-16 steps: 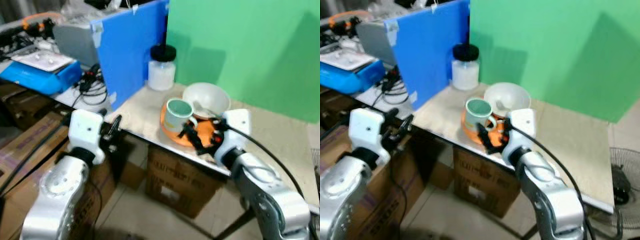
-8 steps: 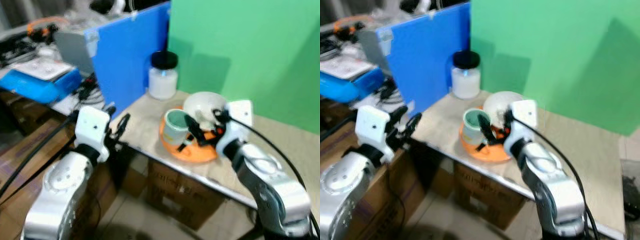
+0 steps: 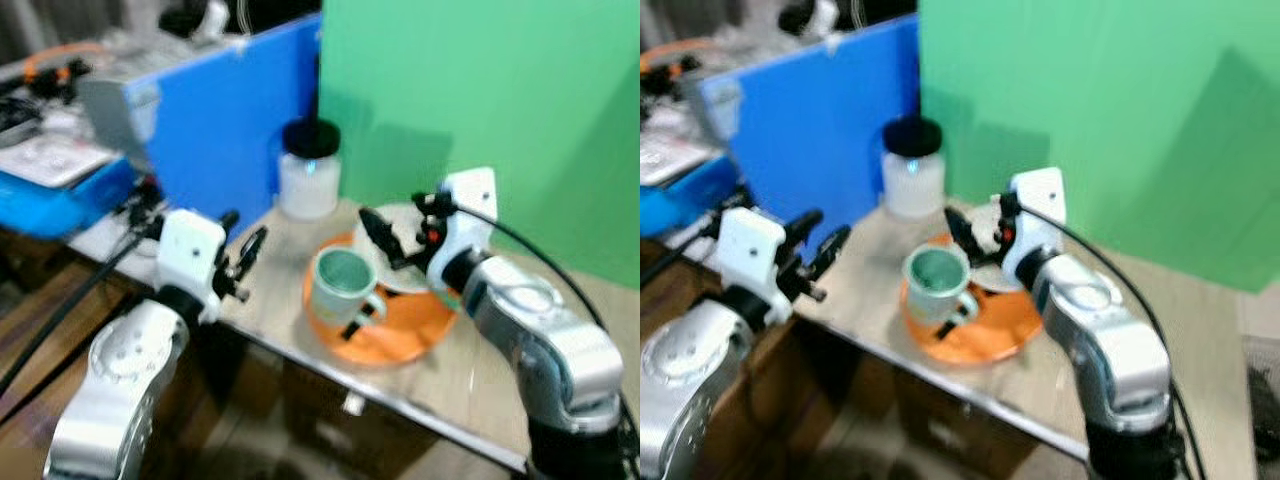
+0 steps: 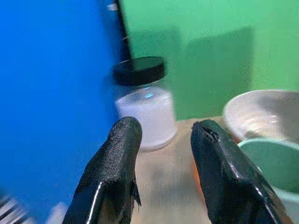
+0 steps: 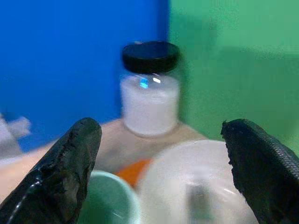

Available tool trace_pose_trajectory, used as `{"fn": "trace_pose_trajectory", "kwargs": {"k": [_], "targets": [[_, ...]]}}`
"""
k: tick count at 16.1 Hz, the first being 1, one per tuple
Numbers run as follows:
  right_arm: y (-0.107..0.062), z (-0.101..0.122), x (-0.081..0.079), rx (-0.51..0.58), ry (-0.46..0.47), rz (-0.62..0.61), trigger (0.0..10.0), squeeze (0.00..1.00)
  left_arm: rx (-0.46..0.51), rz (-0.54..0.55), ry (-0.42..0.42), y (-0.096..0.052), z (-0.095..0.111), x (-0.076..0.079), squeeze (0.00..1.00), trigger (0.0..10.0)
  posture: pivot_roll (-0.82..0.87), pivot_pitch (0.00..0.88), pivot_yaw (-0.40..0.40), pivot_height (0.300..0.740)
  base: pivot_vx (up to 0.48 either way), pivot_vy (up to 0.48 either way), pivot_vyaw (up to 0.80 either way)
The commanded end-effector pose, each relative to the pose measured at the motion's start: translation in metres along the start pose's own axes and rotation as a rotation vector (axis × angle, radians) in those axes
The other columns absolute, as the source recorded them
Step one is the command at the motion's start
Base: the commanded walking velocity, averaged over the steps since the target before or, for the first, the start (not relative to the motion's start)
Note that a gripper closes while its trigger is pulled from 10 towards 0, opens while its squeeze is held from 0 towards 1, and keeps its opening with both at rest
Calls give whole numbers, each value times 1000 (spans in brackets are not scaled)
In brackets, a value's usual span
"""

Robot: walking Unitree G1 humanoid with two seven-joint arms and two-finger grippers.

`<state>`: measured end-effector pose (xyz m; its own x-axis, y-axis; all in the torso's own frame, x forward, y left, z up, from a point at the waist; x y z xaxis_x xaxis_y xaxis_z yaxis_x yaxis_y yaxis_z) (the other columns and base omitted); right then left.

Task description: Setting the table

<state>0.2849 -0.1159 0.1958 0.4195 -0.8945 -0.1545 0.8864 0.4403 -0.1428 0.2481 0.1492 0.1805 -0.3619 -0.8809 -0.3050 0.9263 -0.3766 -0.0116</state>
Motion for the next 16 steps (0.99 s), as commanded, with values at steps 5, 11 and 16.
{"fn": "trace_pose_trajectory", "kwargs": {"k": [5,11,16], "targets": [[4,-8,13,-216,-69,-18,10000,1000,16,-89,2,1,5,11,0,10000,143,0,-8,740,283,0,0],[4,-10,19,-481,-96,-11,10000,0,29,-260,37,-2,13,26,0,10000,136,0,-12,740,0,0,0],[5,-23,22,-666,-91,-22,5725,0,9,-372,42,-8,13,36,0,10000,139,0,-22,740,0,0,0]]}}
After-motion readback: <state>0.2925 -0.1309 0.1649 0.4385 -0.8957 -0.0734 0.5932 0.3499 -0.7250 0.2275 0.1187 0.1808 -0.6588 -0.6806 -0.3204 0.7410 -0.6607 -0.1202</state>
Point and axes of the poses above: a point about 5 cm out from each wrist's last joint towards the gripper, its own y axis pointing out of the wrist towards the gripper, its own z axis along the axis of the wrist's last joint, x = y × z, the point moved 1 cm from there along y, pointing out of the wrist towards the gripper, and after that the axes turned 6 degrees about y, right-handed, at the moved point
